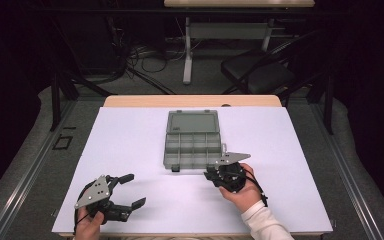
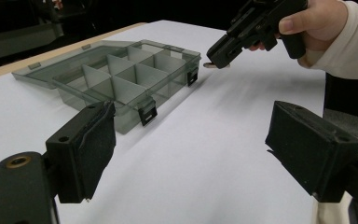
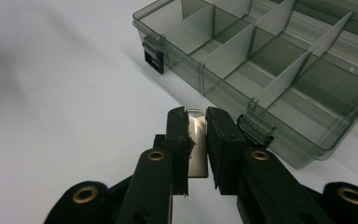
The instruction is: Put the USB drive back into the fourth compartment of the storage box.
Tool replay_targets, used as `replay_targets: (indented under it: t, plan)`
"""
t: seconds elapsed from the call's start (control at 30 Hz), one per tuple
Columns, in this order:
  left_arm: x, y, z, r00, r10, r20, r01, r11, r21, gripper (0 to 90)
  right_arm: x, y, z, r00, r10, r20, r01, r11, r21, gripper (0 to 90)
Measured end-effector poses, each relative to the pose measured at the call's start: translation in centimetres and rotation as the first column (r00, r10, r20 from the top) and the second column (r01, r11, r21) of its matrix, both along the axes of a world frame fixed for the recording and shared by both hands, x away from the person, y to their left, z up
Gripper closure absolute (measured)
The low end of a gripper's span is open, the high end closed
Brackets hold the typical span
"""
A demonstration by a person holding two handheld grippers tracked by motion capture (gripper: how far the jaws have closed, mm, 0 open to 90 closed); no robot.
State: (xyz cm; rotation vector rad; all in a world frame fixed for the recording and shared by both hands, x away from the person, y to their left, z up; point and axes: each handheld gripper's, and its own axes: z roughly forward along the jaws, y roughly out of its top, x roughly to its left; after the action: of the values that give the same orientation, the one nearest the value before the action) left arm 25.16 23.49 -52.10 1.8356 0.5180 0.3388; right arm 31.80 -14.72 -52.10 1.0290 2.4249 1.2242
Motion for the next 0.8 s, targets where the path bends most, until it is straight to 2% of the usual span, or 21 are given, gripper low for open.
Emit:
replay_targets:
  t: [0.33,0.6,0.8]
  plan:
    - [0.0,0.1,-0.1,1.0000,0.007,0.000,-0.007,1.0000,-0.001,15.7,0.3,-0.4,0.6,0.9999,-0.016,-0.003,0.016,0.9999,0.002,79.3]
    - [0.0,0.1,0.0,1.0000,0.008,-0.002,-0.008,1.0000,-0.005,15.7,1.2,-0.4,2.7,0.9995,-0.023,0.022,0.023,0.9995,-0.021,79.3]
    - [0.0,0.1,0.0,1.0000,0.002,-0.003,-0.002,1.0000,-0.005,15.7,2.4,-0.3,3.9,0.9997,-0.021,0.007,0.022,0.9987,-0.046,79.3]
